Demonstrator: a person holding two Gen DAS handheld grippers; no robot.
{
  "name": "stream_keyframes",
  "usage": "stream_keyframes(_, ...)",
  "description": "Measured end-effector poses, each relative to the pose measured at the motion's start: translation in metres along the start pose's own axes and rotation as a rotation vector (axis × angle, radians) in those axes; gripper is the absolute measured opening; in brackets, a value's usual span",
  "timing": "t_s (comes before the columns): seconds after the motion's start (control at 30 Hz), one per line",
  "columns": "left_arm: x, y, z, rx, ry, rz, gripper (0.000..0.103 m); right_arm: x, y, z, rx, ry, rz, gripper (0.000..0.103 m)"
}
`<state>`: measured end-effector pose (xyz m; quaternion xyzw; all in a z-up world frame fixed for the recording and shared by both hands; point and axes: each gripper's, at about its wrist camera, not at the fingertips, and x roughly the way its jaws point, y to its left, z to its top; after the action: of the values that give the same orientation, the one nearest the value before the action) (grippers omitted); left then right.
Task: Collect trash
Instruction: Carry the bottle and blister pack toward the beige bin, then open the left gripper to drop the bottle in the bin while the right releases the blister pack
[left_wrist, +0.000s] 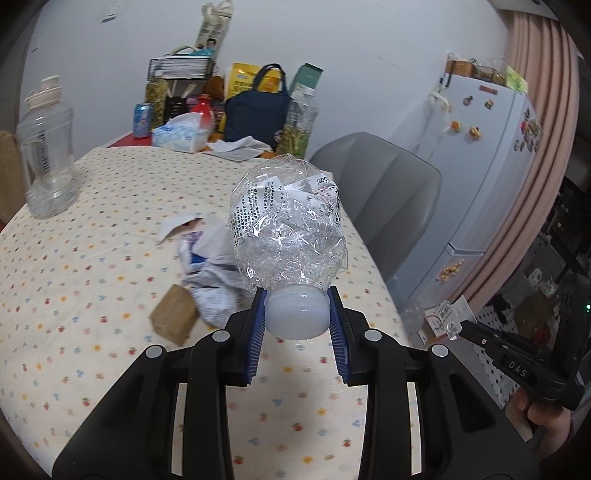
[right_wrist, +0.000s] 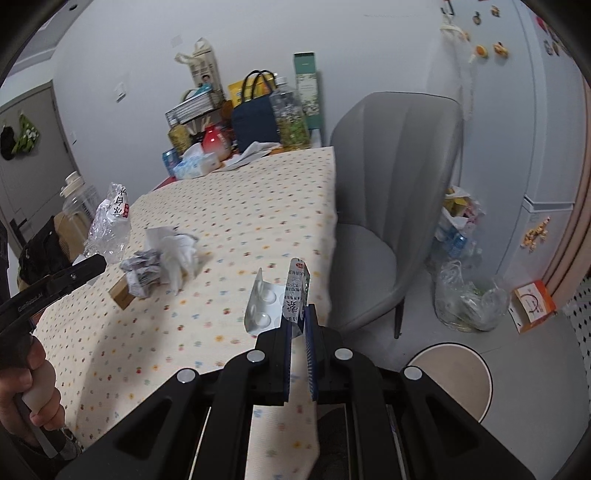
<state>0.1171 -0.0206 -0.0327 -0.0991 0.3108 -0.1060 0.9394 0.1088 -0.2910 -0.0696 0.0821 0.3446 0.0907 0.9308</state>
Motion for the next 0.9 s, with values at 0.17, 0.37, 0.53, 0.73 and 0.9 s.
stream_keyframes(0.17, 0.014, -0.032, 0.004, 0.048, 0.020, -0.031, 0.032, -0.007, -0.032, -0.005, 0.054, -0.015, -0.029, 0.008)
stream_keyframes(0.37, 0.035, -0.074, 0.002, 0.113, 0.056, -0.069, 0.032, -0.010, -0.071, -0.016, 0.118, -0.017, -0.058, 0.008)
stream_keyframes(0.53, 0.055, -0.104, -0.002, 0.152, 0.093, -0.092, 0.032, -0.006, -0.102, -0.028, 0.177, -0.005, -0.083, 0.008)
stream_keyframes(0.73, 0.077, -0.139, -0.006, 0.203, 0.138, -0.111, 0.032, 0.001, -0.144, -0.048, 0.252, 0.016, -0.112, 0.008)
stream_keyframes(0.9, 0.095, -0.169, -0.012, 0.246, 0.170, -0.131, 0.032, 0.006, -0.173, -0.062, 0.307, 0.027, -0.132, 0.008)
